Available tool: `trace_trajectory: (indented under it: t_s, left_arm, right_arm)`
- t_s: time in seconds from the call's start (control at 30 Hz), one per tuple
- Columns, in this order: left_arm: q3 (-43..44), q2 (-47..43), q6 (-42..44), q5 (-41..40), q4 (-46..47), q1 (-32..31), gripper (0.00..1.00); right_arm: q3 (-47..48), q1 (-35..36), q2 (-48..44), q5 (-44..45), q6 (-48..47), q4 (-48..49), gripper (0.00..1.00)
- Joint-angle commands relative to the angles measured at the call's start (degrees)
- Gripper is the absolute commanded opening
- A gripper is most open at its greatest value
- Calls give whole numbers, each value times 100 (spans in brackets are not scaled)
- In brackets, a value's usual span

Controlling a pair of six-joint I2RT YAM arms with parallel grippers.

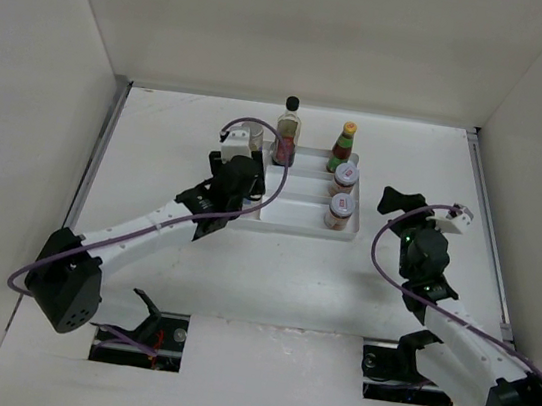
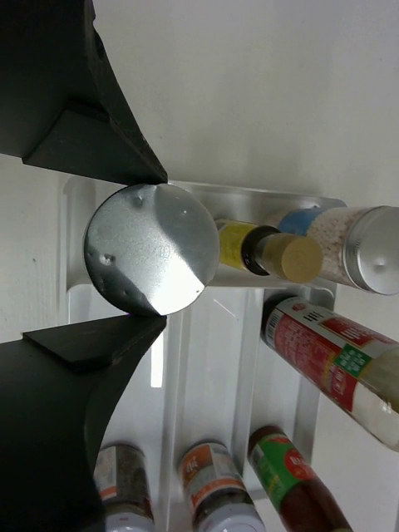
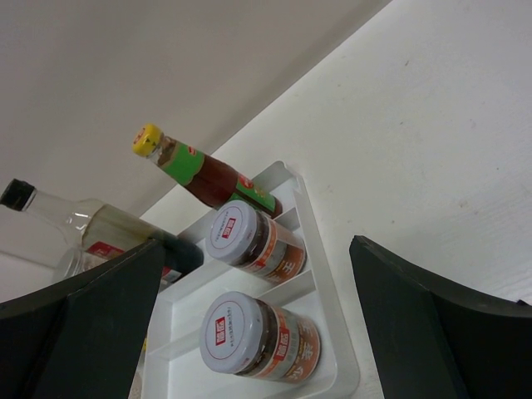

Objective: Organize the condiment bottles

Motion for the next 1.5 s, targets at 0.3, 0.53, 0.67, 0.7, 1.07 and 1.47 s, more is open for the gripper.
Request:
trace_trajectory:
  t_s: [0.3, 0.53, 0.67, 0.7, 1.07, 1.47]
  left_arm:
    - [-224, -149, -127, 76, 80, -27, 34]
    - [-487, -51, -207, 59, 239, 43, 52]
    - [-532, -165, -225, -2, 222, 35, 77]
    - [-506, -218, -225, -29, 204, 35, 82]
    - [-601, -1894, -14, -932, 160, 236, 100]
    - [-1682, -2548, -2245, 1181, -1420, 2975, 100]
  right_arm:
    - [74, -2, 8, -42, 56, 365, 100]
    - [92, -2, 60, -42, 56, 365, 100]
    - [92, -2, 60, -42, 47, 365, 100]
    - [92, -2, 69, -42, 47, 365, 100]
    - [92, -2, 166, 28, 29, 400, 100]
    - [285, -28, 500, 283, -41, 67, 100]
